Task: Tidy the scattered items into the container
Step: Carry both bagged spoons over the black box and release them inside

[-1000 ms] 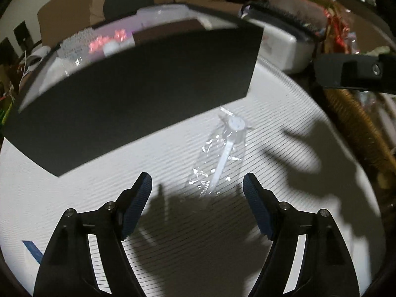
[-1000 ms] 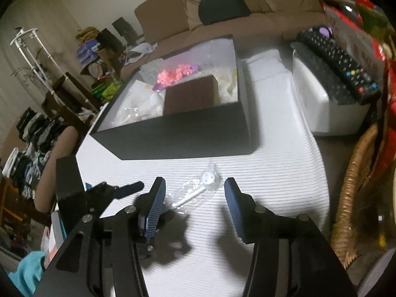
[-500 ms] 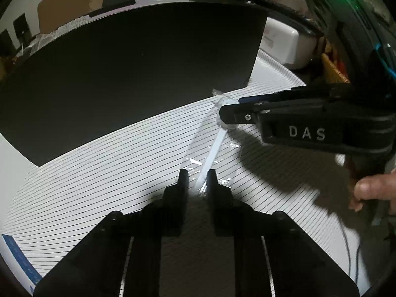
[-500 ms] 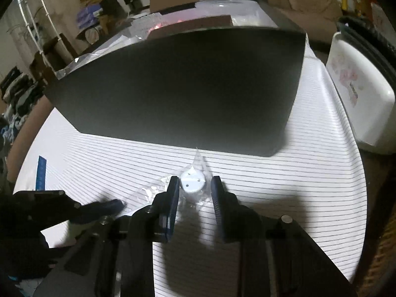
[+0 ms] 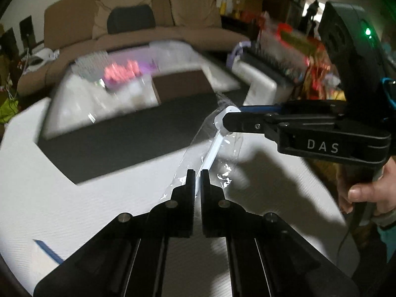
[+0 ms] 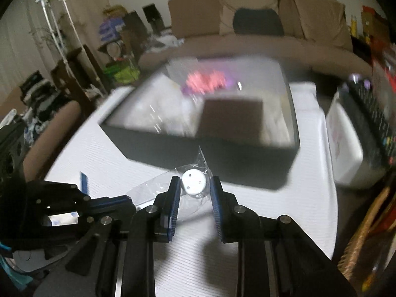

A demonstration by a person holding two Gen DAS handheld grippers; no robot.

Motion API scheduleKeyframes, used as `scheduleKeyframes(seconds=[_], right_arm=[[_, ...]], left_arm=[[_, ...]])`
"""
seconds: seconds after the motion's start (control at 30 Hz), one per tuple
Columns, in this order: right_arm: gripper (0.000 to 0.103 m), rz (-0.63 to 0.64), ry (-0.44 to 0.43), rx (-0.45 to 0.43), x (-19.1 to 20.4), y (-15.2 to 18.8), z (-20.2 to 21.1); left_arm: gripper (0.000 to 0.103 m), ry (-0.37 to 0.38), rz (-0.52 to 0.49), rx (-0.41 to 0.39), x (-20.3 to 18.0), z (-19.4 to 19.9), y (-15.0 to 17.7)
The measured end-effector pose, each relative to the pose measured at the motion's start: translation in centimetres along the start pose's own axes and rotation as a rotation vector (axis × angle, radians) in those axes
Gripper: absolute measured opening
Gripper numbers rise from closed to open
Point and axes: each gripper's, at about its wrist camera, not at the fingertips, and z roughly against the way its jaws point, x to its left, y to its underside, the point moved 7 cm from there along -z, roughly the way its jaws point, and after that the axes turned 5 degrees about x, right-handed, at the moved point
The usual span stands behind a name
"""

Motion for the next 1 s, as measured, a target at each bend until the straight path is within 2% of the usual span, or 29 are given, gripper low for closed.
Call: scheduleKeyframes(seconds=[0.17,0.33,0.43,0.53,0.63,0.7,0.77,0.87,0.93,1.0], right_arm=[[0.025,0.001,0.002,-0.066,2.3,-5.8,0.4],[0.024,-0.038,0.014,-0.027,2.1,-9.3,-4.6],[0.024,-0.066,0.024,0.030,1.3,-9.6,-8.1],[0.024,-0.085,0.025,0.106,1.1,-8.6,-10.6],[0.025,-0.059,0.054,0.137,1.1,-7.5,-11.7],[0.025,-0.066,0.072,0.167,0.8,-7.0,-12.3],[0.024,-0.087,0.080,0.175,0.4,-6.8,-12.3],[0.028,-0.079,0.096,0.167,0.5,-7.0,-11.4],[0.046,-0.072,0.109,0.146,0.6,-7.2,-10.2],[0.052,-0.094,0.104,0.110,0.5,-7.4,-8.5]], left_arm=[[0.004,-0.078,-0.007,-0.037,3.9,2.1,-5.2],[0.004,-0.117,0.022,0.024,9.0,-0.6,-8.4],[0.004,-0.131,0.027,0.082,11.2,-3.3,-8.9],[0.004,-0.183,0.012,0.112,12.7,-5.4,-8.7],[0.005,-0.238,-0.011,0.126,13.4,-6.6,-8.8],[0.005,-0.243,0.009,0.121,13.9,-6.6,-9.0],[0.005,-0.225,0.050,0.083,14.2,-5.5,-9.2],[0.020,-0.212,0.064,0.045,14.1,-3.0,-9.0],[0.036,-0.194,0.063,0.021,13.8,-1.2,-8.5],[0.044,-0.178,0.062,0.003,13.4,0.8,-7.6]])
